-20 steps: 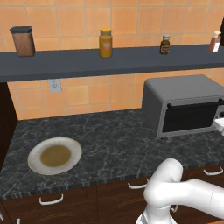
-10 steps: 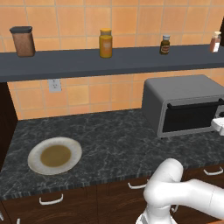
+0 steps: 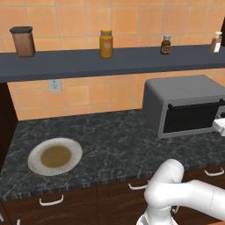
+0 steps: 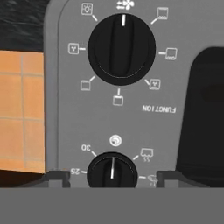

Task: Pick up the kebab skewer and baguette bread, and place them inside the toaster oven. Close the toaster oven door and start by setting the timer.

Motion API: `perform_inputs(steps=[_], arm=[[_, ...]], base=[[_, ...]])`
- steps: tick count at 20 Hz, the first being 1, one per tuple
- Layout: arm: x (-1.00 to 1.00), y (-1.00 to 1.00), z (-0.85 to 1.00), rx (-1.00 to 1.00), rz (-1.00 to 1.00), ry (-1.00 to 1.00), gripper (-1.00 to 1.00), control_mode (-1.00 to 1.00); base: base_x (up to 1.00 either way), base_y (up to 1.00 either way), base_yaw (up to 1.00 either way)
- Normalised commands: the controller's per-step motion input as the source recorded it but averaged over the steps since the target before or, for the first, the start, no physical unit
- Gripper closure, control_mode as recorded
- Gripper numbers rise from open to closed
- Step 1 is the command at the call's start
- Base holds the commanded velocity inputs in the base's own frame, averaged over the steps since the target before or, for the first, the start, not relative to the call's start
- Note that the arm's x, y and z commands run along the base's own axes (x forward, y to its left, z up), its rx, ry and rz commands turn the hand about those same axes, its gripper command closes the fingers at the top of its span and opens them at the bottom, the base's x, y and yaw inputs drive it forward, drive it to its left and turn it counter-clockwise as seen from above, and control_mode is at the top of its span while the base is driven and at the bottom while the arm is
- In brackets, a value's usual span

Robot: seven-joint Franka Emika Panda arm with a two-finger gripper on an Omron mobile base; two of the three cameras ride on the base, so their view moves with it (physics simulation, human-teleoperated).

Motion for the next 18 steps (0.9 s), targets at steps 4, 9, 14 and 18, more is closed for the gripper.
perform_inputs(steps=[4,9,14,18], arm=[[0.02,0.00,0.00,0.00,-0.01,-0.01,1.00,-1.00],[0.15,0.03,0.00,0.00,-0.01,-0.01,1.00,-1.00],[0.07,0.15,0.00,0.00,-0.04,-0.03,1.00,-1.00],[0.05,0.27,0.01,0.03,-0.11,-0.01,1.00,-1.00]], base=[[0.00,0.00,0.00],[0.00,0.00,0.00],[0.00,0.00,0.00],[0.00,0.00,0.00]])
